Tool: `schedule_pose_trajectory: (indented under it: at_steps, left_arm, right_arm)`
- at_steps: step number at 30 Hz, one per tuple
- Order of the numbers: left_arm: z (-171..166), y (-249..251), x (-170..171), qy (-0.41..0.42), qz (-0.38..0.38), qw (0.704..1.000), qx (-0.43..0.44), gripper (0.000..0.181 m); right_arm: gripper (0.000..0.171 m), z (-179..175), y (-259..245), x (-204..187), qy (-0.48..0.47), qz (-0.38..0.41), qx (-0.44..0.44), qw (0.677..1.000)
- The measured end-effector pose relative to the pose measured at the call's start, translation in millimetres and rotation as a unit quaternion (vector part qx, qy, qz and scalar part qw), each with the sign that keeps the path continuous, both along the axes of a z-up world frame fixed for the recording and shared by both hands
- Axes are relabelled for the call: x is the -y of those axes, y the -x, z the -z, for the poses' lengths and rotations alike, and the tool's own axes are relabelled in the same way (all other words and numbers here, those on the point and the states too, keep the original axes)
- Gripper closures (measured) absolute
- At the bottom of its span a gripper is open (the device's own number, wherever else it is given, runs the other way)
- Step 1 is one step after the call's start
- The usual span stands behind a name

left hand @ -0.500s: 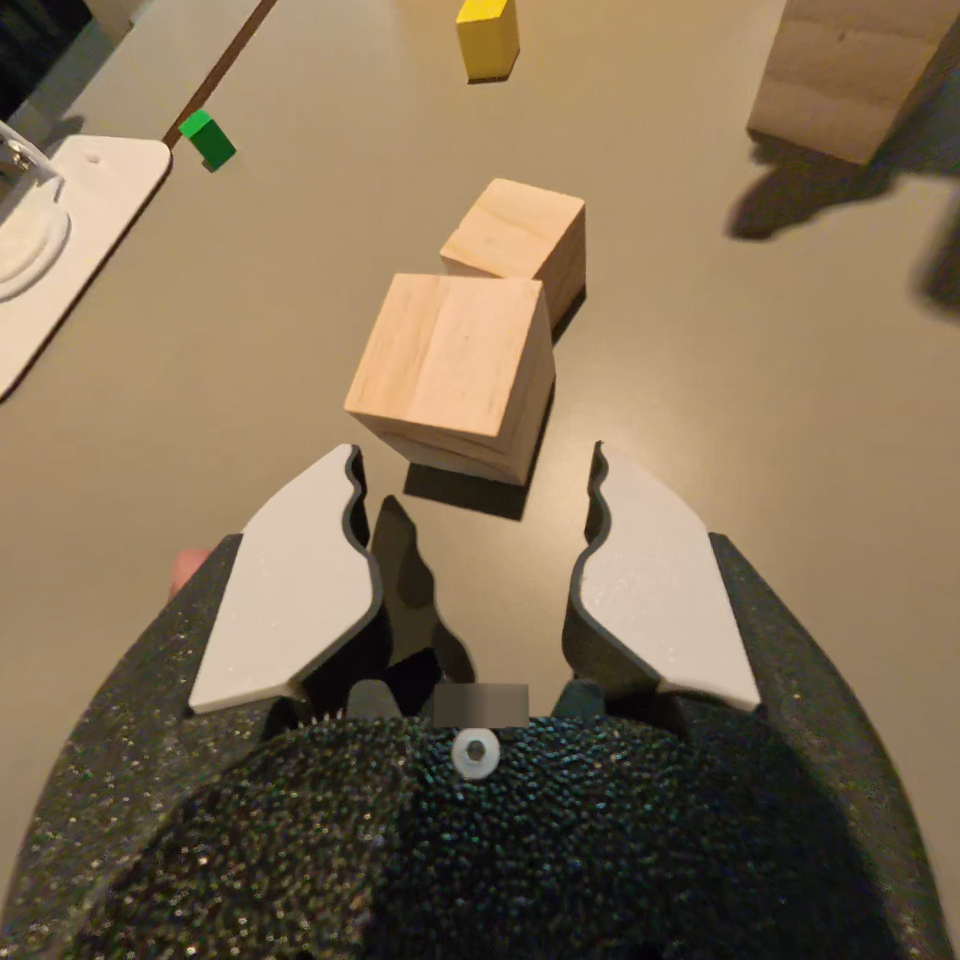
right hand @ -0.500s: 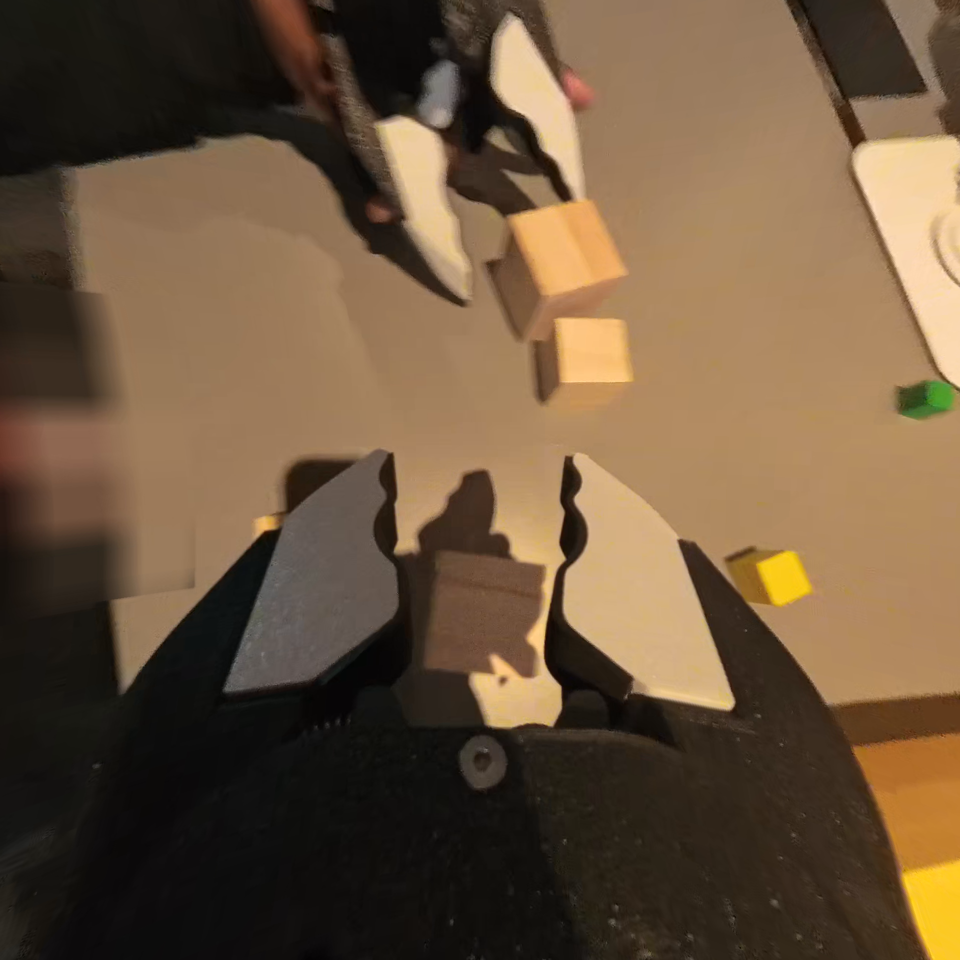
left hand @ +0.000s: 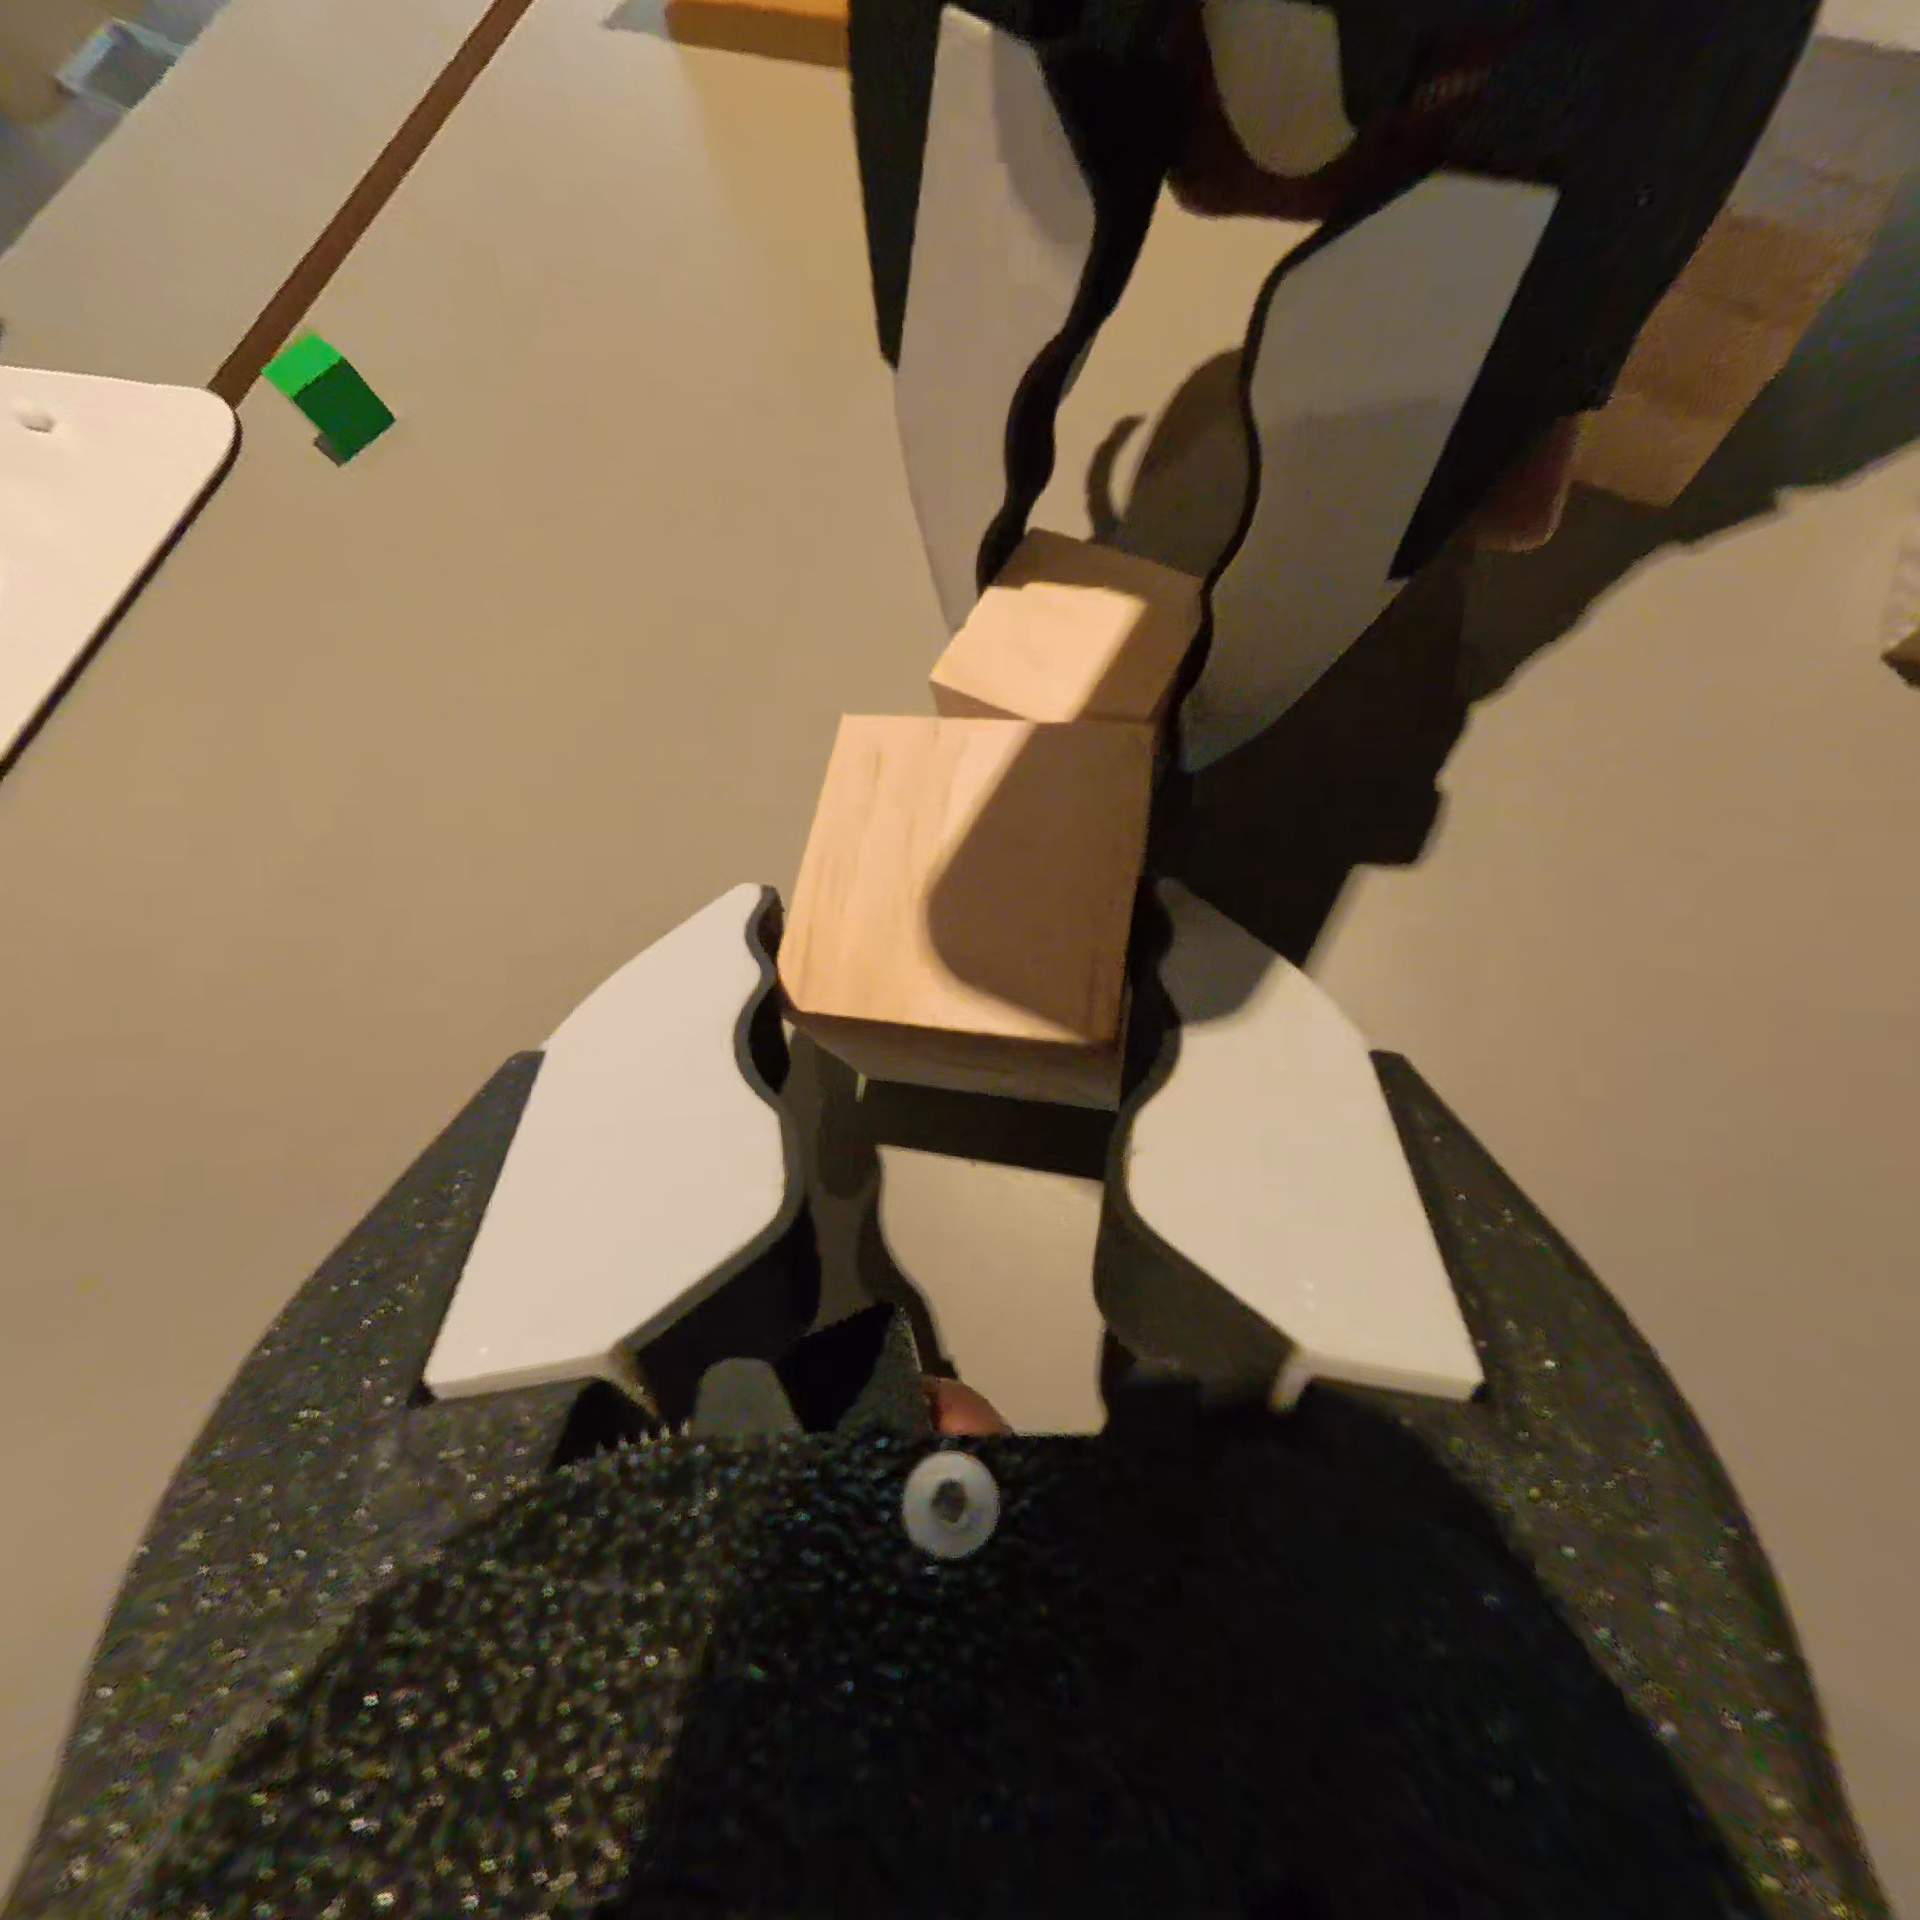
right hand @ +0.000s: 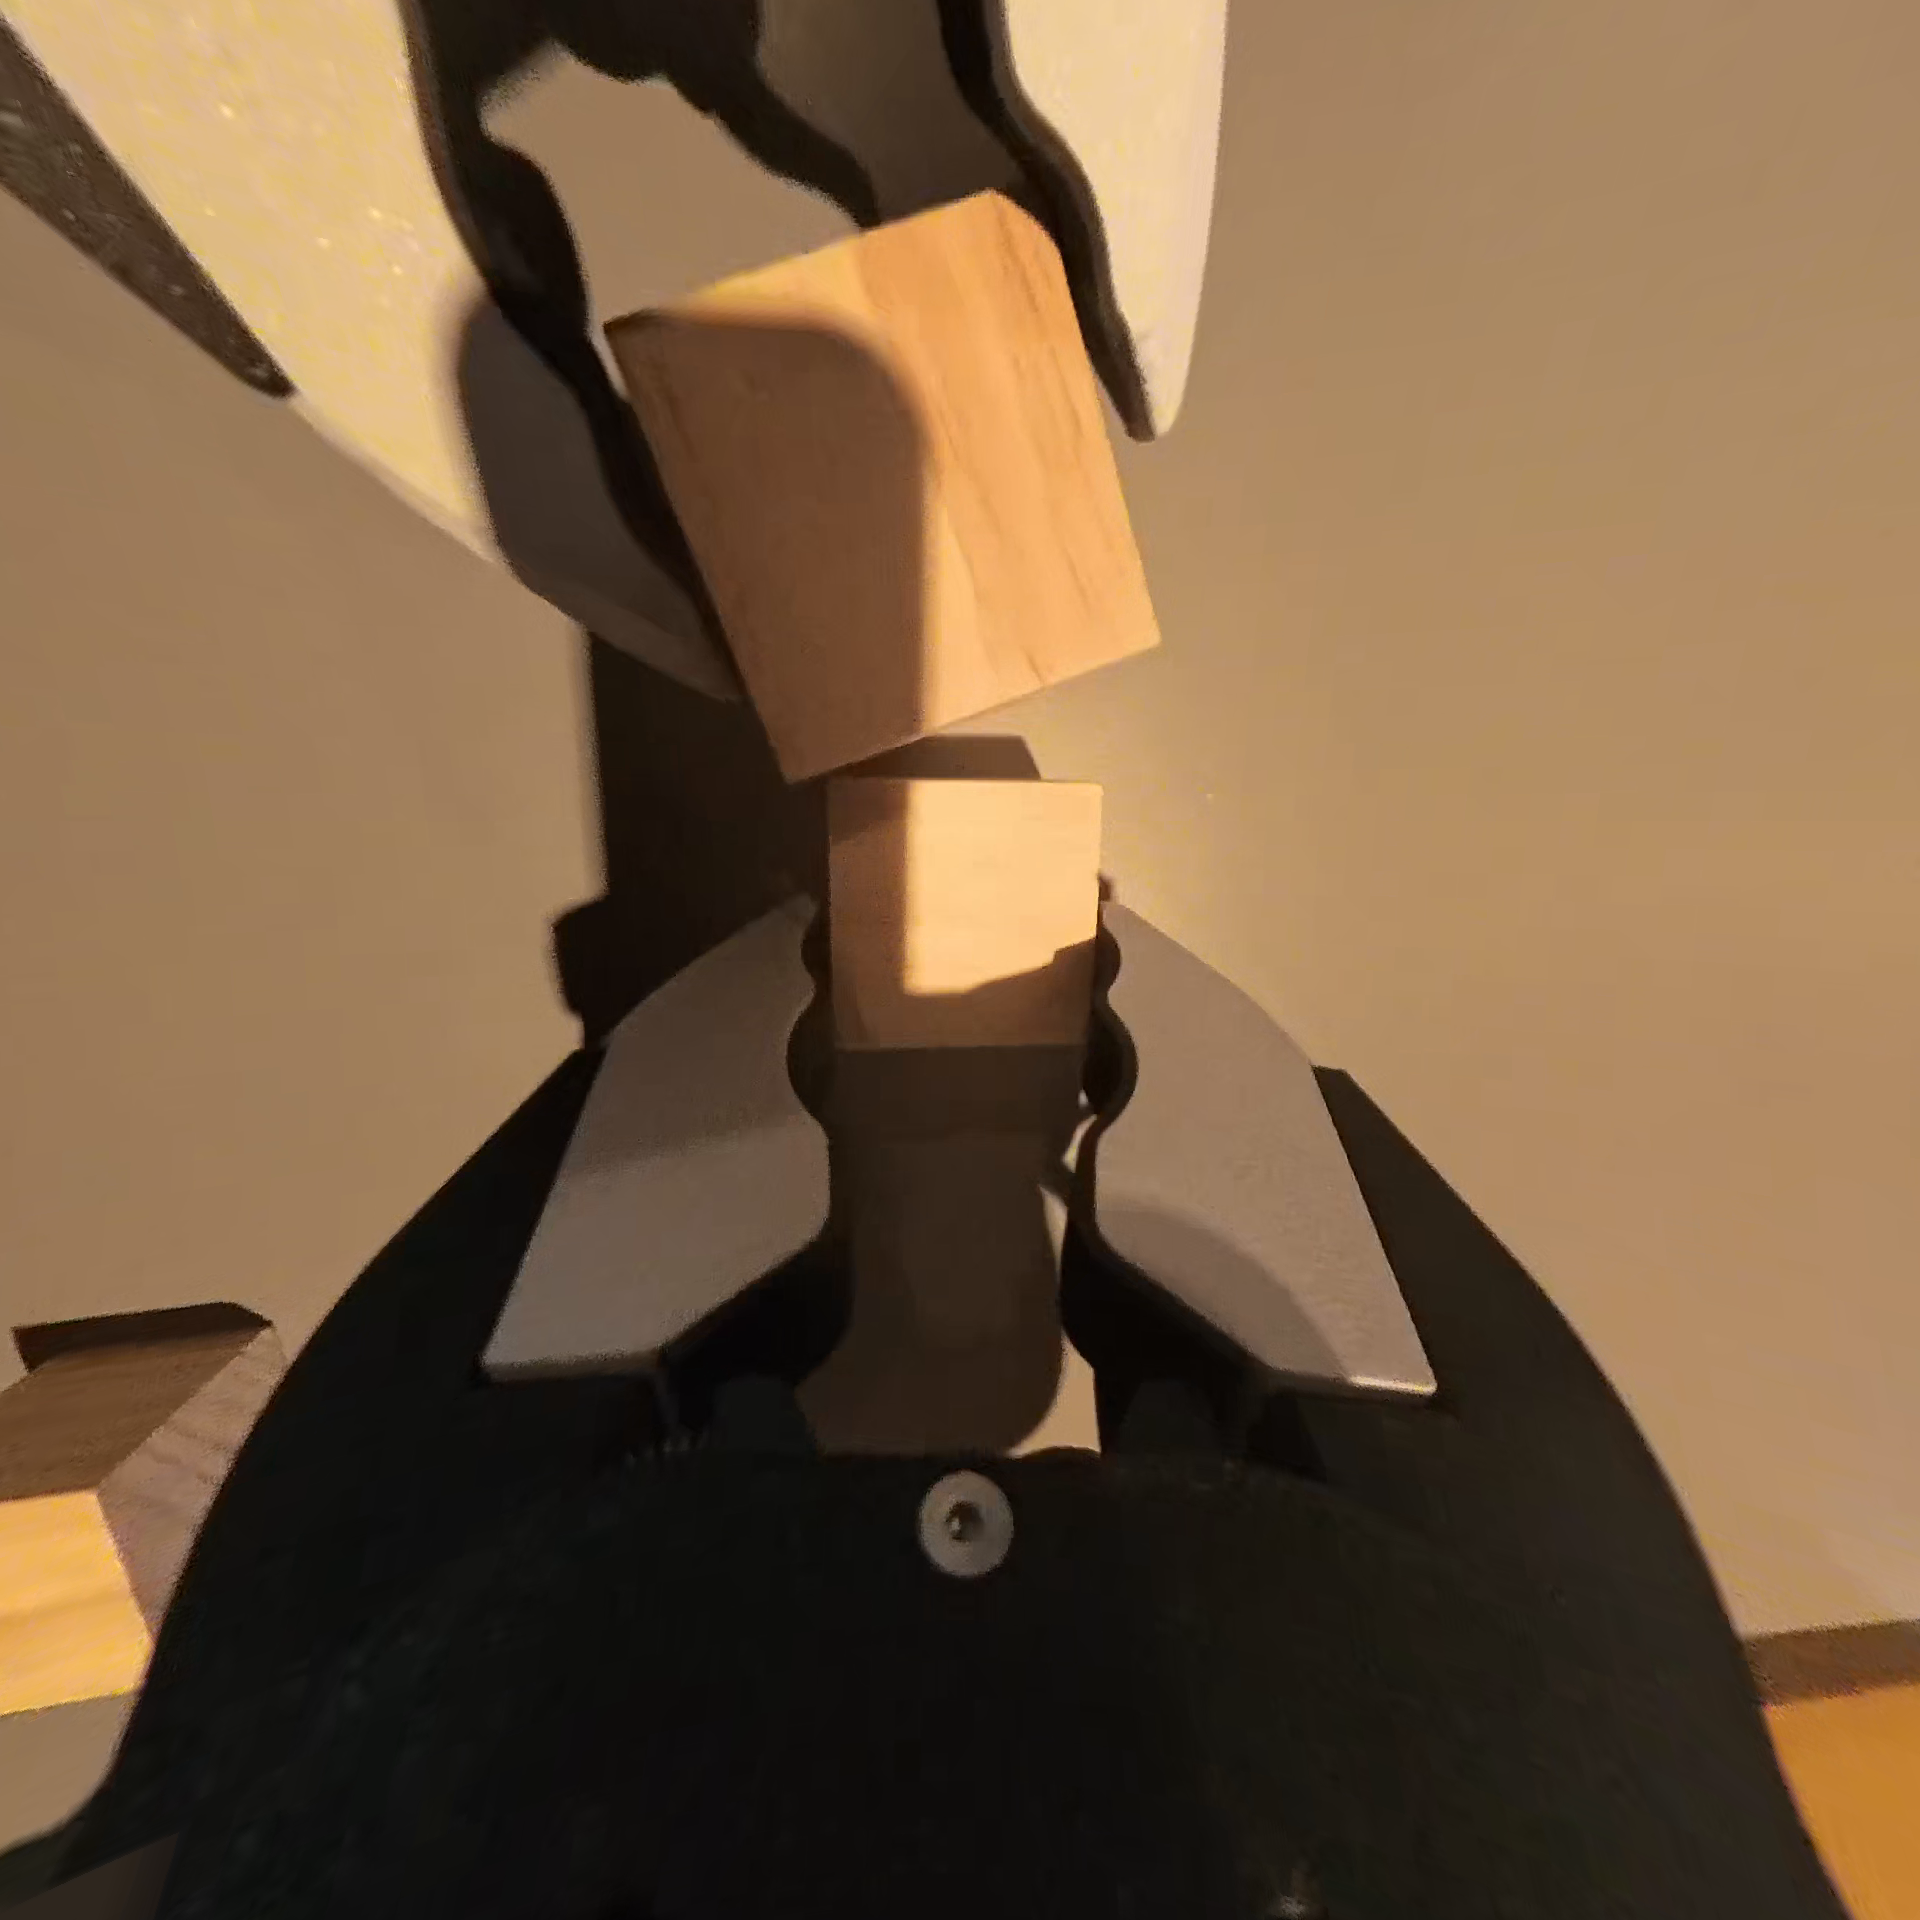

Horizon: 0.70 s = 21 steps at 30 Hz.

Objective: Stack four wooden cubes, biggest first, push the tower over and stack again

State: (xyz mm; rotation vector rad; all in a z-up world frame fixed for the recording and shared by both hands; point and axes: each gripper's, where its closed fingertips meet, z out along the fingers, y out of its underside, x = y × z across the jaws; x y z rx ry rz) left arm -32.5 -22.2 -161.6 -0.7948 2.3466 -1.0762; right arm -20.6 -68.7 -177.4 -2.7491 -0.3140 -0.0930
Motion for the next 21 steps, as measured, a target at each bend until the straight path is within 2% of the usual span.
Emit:
schedule_pose_trajectory:
  at_steps: [3, 7, 10, 12, 14, 17, 21]
  left_arm:
    - [-12, -11, 4, 0.028, -0.005, 0.999, 0.015, 0.118]
    - [-49, -37, 16, 0.046, -0.015, 0.997, 0.058, 0.118]
    - [-82, -63, 40, 0.049, -0.001, 0.995, 0.084, 0.118]
    - [-105, -83, 65, 0.056, 0.012, 0.994, 0.098, 0.118]
    - [-128, -105, 97, 0.073, 0.028, 0.992, 0.101, 0.119]
    - [-154, -146, 152, 0.083, 0.053, 0.991, 0.095, 0.120]
    - [-161, -205, 221, 0.068, 0.070, 0.993, 0.058, 0.119]
  right_arm:
    - [0.125, -17, -6, 10, -0.042, 0.023, 0.000, 0.999]
    - [0.125, -75, -27, 44, -0.130, 0.078, 0.037, 0.988]
    - [0.125, -127, -72, 96, -0.197, 0.173, 0.077, 0.962]
    - [0.126, -145, -112, 143, -0.215, 0.254, 0.089, 0.939]
    - [0.126, -143, -151, 189, -0.212, 0.333, 0.083, 0.915]
    - [0.126, -119, -207, 247, -0.191, 0.438, 0.065, 0.876]
    - [0.126, -87, -252, 280, -0.184, 0.515, 0.024, 0.837]
